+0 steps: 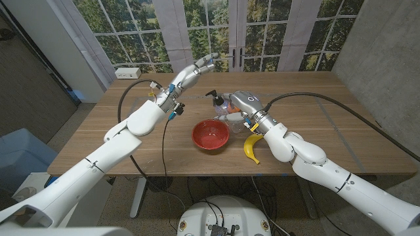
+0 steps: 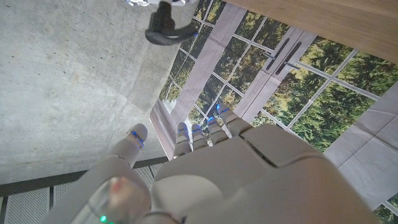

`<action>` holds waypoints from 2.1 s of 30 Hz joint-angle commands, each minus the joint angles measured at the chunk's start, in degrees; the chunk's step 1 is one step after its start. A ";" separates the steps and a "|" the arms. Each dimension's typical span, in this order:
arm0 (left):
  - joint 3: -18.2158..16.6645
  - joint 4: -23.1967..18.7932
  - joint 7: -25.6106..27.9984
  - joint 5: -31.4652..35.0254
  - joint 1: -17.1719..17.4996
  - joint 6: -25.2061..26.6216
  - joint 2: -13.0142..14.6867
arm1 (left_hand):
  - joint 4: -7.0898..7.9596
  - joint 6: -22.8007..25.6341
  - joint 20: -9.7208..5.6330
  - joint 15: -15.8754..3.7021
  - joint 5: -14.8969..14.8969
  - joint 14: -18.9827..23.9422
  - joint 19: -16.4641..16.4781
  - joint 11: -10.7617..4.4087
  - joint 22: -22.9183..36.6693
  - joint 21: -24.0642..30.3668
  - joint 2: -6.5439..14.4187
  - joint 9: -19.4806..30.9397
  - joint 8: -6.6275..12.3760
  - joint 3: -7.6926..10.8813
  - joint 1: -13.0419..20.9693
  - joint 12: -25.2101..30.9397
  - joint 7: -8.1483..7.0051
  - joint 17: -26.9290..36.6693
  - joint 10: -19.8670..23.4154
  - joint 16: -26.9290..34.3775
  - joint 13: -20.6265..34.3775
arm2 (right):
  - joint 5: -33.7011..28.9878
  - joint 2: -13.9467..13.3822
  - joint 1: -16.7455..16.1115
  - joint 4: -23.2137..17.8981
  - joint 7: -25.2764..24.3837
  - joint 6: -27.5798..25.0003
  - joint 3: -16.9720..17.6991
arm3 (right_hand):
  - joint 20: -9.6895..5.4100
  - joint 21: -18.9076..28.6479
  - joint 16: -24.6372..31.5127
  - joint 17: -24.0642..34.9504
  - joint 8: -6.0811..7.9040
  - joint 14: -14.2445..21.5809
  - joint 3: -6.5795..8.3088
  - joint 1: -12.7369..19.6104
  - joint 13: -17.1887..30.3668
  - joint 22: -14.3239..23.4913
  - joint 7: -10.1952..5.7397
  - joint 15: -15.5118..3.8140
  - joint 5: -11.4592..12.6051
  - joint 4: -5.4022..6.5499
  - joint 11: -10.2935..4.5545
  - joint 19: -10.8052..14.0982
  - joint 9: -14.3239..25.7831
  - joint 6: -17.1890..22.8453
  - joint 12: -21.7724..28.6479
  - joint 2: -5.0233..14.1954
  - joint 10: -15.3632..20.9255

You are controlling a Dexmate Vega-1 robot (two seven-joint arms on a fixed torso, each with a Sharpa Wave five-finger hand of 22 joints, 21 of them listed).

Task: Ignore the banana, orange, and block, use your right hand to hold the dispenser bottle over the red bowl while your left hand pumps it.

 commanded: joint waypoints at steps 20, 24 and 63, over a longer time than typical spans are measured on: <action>5.54 -1.26 -0.74 13.02 -3.59 3.35 -0.84 | 0.46 0.17 -0.30 -2.93 -0.08 -0.99 -1.63 -0.13 0.15 -0.29 3.48 0.15 -0.35 0.77 0.19 -0.23 0.00 0.44 -0.18 -0.32 0.17 | 0.48 -0.13 0.18 -1.16 1.86 -1.40 -0.07 | -8.57 1.14 -0.40 0.71 0.12 9.95 1.41 13.77 0.24 -0.30 -10.10 -12.99 0.27 0.86 -7.44 -0.38 0.16 12.38 -0.46 12.81 8.40; 6.10 -1.33 0.21 15.79 -3.57 3.98 -0.89 | 0.58 0.09 -0.45 -2.92 -0.10 -1.21 -1.81 -0.19 0.14 -0.29 3.55 0.15 -0.37 0.80 0.09 -0.30 0.00 0.46 -0.37 -0.34 0.18 | 0.81 -0.11 0.14 -1.18 1.57 -1.18 0.08 | -8.54 1.29 -0.44 0.79 0.13 10.08 1.39 13.83 0.27 -0.36 -10.05 -12.98 0.27 0.84 -7.45 -0.39 0.16 12.46 -0.51 12.80 8.49; 12.15 3.40 -5.42 15.46 -8.03 4.68 -3.09 | 1.41 -0.85 -0.68 -2.89 -0.21 -1.92 -2.58 -0.38 0.12 -0.17 3.55 0.16 -0.57 0.78 -0.66 -0.43 0.36 0.53 -0.96 -0.19 0.20 | 0.03 -0.11 0.13 -0.65 -0.27 0.44 0.12 | -8.61 2.76 -1.09 1.77 -0.06 10.83 1.20 14.24 0.93 -0.81 -9.89 -12.96 0.29 0.84 -7.37 -0.82 0.18 12.85 -0.91 12.66 9.22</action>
